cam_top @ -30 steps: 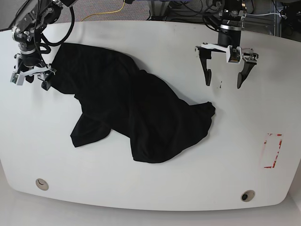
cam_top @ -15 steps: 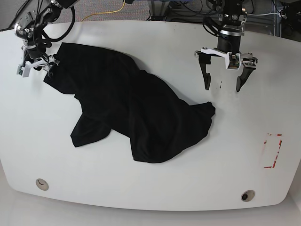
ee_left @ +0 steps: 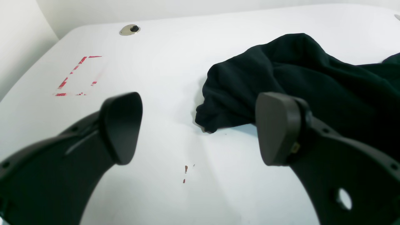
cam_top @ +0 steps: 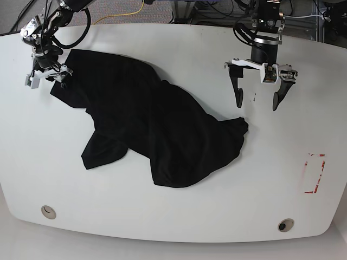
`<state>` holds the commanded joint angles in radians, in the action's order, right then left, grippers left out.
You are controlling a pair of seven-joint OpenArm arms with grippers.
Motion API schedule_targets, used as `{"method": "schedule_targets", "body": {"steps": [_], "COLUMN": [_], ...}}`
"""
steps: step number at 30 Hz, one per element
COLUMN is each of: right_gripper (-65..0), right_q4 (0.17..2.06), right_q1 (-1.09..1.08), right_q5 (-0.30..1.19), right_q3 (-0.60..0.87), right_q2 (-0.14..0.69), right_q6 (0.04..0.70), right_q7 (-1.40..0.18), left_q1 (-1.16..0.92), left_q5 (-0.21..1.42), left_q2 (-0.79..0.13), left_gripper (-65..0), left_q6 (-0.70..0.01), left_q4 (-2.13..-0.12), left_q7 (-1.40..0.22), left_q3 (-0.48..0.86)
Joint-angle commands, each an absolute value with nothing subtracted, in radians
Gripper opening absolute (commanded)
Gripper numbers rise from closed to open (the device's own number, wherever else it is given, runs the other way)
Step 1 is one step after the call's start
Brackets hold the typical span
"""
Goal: Layout the t-shirt on the table in an organized manner, then fold the t-shirt properly
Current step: 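Lower both grippers toward the black t-shirt's edges, then grasp the shirt edge with the right gripper and another edge with the left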
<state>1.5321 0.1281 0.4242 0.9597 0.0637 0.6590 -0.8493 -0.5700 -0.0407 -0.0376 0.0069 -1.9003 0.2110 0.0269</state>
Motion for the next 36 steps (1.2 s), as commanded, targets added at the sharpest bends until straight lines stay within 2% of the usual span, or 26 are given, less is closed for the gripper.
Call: {"method": "schedule_targets", "body": {"steps": [13, 17, 19, 20, 21, 24, 27, 36], "right_gripper": [-21.7, -30.8, -43.4, -45.5, -51.4, -61.2, -65.0, -65.0], "right_q4": [1.534, 1.534, 1.534, 1.534, 1.534, 1.534, 1.534, 1.534], "right_q1": [0.12, 0.111, 0.108, 0.107, 0.107, 0.107, 0.107, 0.108], "right_q5": [0.424, 0.424, 0.424, 0.424, 0.424, 0.424, 0.424, 0.423], "right_q3": [0.915, 0.915, 0.915, 0.915, 0.914, 0.912, 0.912, 0.912], "right_q2": [0.062, 0.064, 0.064, 0.065, 0.067, 0.07, 0.07, 0.07], "right_q6": [0.662, 0.662, 0.662, 0.662, 0.662, 0.662, 0.662, 0.662], "right_q7": [-0.849, -0.849, -0.849, -0.849, -0.849, -0.849, -0.849, -0.849], "left_q1": [-0.568, -0.559, -0.547, -0.545, -0.535, -0.504, -0.472, -0.325], "left_q5": [-0.041, -0.035, -0.033, -0.033, -0.033, -0.031, -0.031, 0.07], "left_q2": [-0.039, -0.041, -0.05, -0.051, -0.051, -0.048, -0.047, -0.051], "left_gripper": [-10.7, -10.6, -10.6, -10.6, -10.6, -10.4, -10.3, -10.1], "left_q6": [0.007, 0.007, 0.007, 0.007, 0.007, 0.007, 0.007, 0.007], "left_q4": [-1.9, -1.9, -1.9, -1.9, -1.9, -1.9, -1.9, -1.888], "left_q7": [0.211, 0.188, 0.143, 0.137, 0.113, 0.065, 0.01, -0.236], "left_q3": [0.027, 0.027, 0.027, 0.027, 0.027, 0.03, 0.031, 0.033]}}
